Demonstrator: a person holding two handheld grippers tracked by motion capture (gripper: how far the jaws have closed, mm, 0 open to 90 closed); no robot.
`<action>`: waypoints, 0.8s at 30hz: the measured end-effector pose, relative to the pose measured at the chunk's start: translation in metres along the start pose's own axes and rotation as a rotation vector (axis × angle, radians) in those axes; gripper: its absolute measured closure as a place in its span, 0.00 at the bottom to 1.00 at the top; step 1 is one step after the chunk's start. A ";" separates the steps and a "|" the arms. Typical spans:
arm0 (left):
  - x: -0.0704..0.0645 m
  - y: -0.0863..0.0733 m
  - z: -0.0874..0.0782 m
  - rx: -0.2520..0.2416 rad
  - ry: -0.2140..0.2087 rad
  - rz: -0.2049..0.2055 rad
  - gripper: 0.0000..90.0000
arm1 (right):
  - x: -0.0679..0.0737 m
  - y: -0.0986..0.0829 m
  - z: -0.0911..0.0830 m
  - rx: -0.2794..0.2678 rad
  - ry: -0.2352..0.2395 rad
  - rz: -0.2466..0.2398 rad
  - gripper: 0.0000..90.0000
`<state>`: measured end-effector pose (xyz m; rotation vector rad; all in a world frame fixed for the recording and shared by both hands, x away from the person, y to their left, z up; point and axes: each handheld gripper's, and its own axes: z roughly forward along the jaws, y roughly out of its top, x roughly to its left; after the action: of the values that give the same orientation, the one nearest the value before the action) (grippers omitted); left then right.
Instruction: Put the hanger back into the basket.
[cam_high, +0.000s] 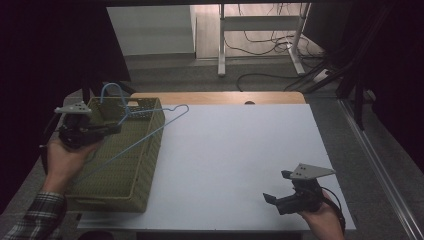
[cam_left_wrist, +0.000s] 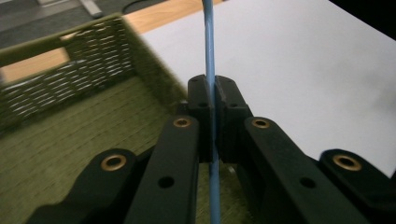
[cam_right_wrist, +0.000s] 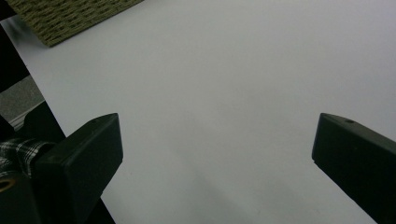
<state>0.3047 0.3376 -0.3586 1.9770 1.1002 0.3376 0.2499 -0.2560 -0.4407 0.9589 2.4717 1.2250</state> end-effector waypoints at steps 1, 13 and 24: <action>0.004 -0.003 -0.004 -0.008 0.009 -0.009 0.97 | -0.001 -0.001 0.000 0.000 -0.002 0.001 0.02; 0.035 -0.033 -0.037 -0.078 0.105 -0.086 0.97 | -0.004 -0.005 -0.002 0.008 -0.010 0.013 0.02; 0.059 -0.068 -0.011 -0.116 0.121 -0.143 0.97 | -0.004 -0.007 0.001 0.024 -0.003 0.009 0.02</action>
<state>0.2929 0.4092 -0.4129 1.7841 1.2629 0.4389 0.2503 -0.2617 -0.4472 0.9776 2.4883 1.1984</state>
